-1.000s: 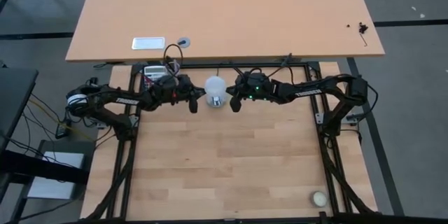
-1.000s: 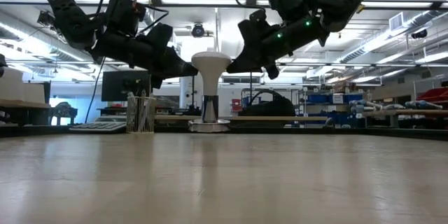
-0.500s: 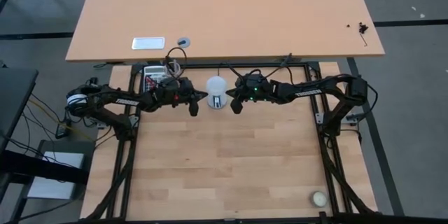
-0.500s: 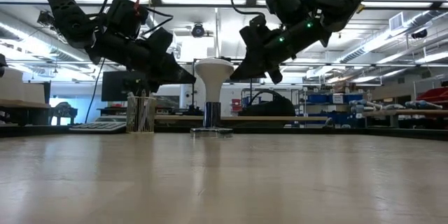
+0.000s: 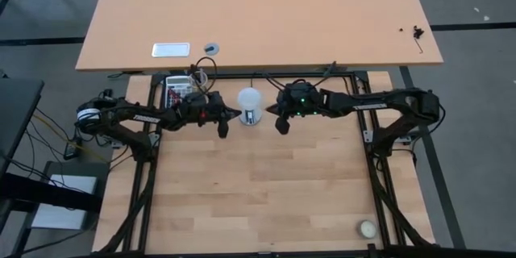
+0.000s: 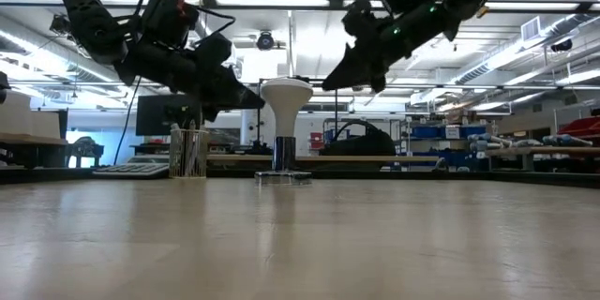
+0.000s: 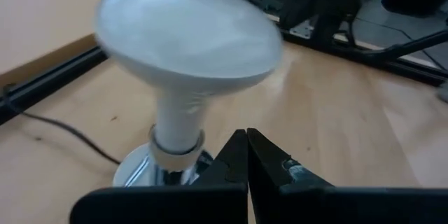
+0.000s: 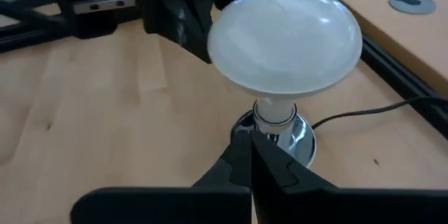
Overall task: Screw lightbulb
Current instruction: Remove the white lightbulb from the silver lamp
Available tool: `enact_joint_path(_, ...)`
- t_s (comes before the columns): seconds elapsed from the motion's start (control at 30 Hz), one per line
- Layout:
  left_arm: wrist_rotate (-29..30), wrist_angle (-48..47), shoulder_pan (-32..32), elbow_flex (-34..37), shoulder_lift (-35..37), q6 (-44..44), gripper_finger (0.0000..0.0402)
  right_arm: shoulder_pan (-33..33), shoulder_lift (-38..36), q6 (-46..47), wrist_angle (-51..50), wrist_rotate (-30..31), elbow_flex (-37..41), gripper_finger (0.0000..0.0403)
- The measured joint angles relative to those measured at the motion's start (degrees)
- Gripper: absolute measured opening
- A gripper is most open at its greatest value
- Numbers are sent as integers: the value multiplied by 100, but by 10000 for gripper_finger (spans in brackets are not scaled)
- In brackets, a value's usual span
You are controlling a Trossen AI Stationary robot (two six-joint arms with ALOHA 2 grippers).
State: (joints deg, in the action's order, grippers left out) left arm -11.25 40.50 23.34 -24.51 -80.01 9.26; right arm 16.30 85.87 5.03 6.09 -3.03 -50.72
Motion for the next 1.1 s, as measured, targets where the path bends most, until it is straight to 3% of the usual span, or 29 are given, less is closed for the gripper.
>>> enact_joint_path(0.23,0,1,-231,0,180,0,0,-231,-720,-330,-802,-7,0,5)
enact_joint_path(0.5,0,-489,-374,0,845,-92,0,-431,-1283,-595,-1431,-7,0,5)
enact_joint_path(1.1,151,-1863,-731,0,2421,-332,0,-616,-1622,-783,-1707,176,161,4)
